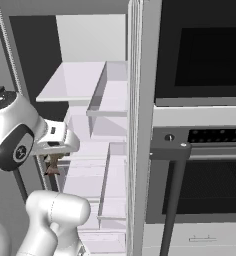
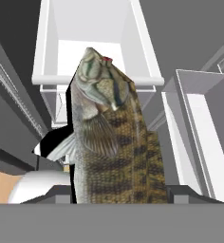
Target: Place one bell pepper and one fish in each tupperware on the nearby counter, to pack two identical lunches.
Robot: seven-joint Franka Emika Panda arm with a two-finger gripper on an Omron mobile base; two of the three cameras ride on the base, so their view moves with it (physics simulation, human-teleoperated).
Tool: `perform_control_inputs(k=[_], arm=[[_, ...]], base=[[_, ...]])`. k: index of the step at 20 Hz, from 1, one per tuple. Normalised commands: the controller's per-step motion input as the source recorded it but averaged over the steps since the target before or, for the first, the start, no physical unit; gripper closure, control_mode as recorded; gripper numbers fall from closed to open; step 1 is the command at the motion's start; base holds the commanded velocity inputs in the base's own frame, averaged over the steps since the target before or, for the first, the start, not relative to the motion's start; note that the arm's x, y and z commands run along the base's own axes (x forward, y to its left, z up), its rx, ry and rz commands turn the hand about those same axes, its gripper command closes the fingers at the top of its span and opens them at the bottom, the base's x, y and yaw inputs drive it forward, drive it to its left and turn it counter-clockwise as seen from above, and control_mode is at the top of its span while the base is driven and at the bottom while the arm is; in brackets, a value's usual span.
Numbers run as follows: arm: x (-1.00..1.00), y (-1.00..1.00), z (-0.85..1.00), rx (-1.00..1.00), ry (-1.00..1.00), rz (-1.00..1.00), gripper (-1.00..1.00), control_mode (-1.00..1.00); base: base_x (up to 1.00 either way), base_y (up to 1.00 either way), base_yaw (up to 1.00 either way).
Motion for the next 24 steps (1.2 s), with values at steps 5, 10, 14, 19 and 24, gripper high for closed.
perform_control_inputs(k=[5,10,14,19,24], arm=[[-0.06,0.01,-0.26,0.00,-0.21,0.00,1.00,-1.00],[0.00,0.05,-0.17,0.00,-0.21,0.00,1.00,-1.00],[0.00,0.00,-0.10,0.00,-0.01,0.00,1.00,-1.00],[0.00,0.00,0.00,0.00,0.00,0.00,1.00,-1.00],[-0.06,0.00,0.00,0.00,0.00,0.00,1.00,-1.00]], base=[[0.00,0.00,0.00],[0.00,0.00,0.00],[0.00,0.00,0.00],[0.00,0.00,0.00],[0.00,0.00,0.00]])
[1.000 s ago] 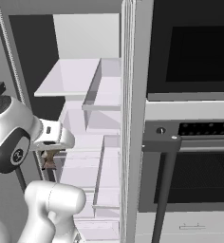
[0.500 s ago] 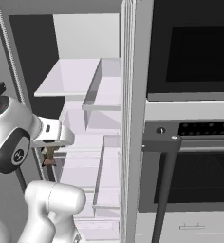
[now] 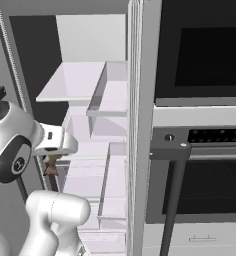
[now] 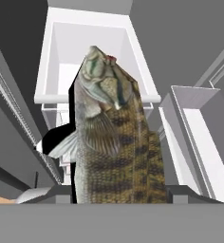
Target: Place one bell pepper and one fish in each tupperware on the nearby counter, to pack two identical lunches.
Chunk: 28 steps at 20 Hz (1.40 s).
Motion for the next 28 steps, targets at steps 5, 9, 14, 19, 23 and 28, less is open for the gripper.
perform_control_inputs(k=[5,9,14,19,23,28], arm=[[-0.06,0.00,0.00,0.00,0.00,0.00,1.00,1.00],[0.00,0.00,0.00,0.00,0.00,0.00,1.00,1.00],[0.00,0.00,0.00,0.00,0.00,0.00,1.00,1.00],[0.00,0.00,0.00,0.00,0.00,0.00,1.00,1.00],[0.00,0.00,0.00,0.00,0.00,0.00,1.00,1.00],[0.00,0.00,0.00,0.00,0.00,0.00,1.00,1.00]], base=[[-0.54,0.03,0.00],[-0.77,0.11,0.00],[-0.89,0.11,0.00],[-0.93,-0.05,-0.10],[-0.97,-0.45,-0.43],[-0.41,-0.54,-0.66]])
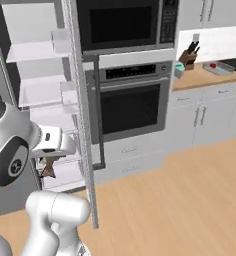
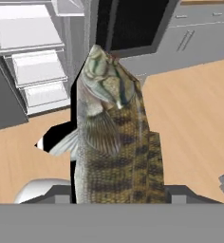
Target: Place one bell pepper and one fish in each tupperware on the nearby counter, to pack two identical lunches.
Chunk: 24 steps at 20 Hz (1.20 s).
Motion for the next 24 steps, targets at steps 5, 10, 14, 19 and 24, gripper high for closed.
perform_control_inputs(k=[5,10,14,19,24], arm=[[0.00,0.00,0.00,0.00,0.00,0.00,1.00,1.00],[0.00,0.00,0.00,0.00,0.00,0.00,1.00,1.00],[0.00,0.00,0.00,0.00,0.00,0.00,1.00,1.00],[0.00,0.00,0.00,0.00,0.00,0.00,1.00,1.00],[0.00,0.00,0.00,0.00,0.00,0.00,1.00,1.00]], base=[[0.02,-0.61,-0.82],[0.35,-0.23,-0.66],[0.70,0.00,-0.10],[1.00,0.00,0.01],[1.00,0.00,0.02]])
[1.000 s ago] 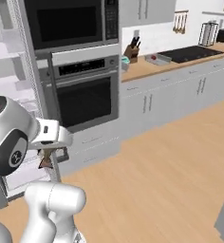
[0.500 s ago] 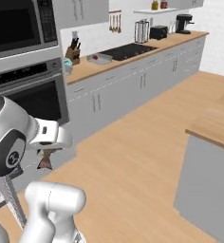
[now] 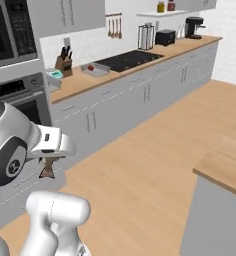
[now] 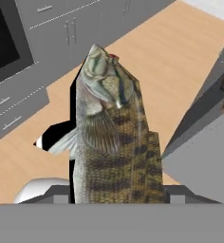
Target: Place one bell pepper and one fish in each tupperware on the nearby counter, to pack two identical lunches.
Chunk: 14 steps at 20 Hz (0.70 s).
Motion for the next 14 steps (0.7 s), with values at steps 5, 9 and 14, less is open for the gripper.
perform_control_inputs(k=[5,9,14], arm=[[0.00,0.00,0.00,0.00,0.00,0.00,1.00,1.00],[0.00,0.00,0.00,0.00,0.00,0.00,1.00,1.00],[0.00,0.00,0.00,0.00,0.00,0.00,1.00,1.00]], base=[[1.00,0.03,0.00],[1.00,0.18,0.00],[1.00,0.14,0.00]])
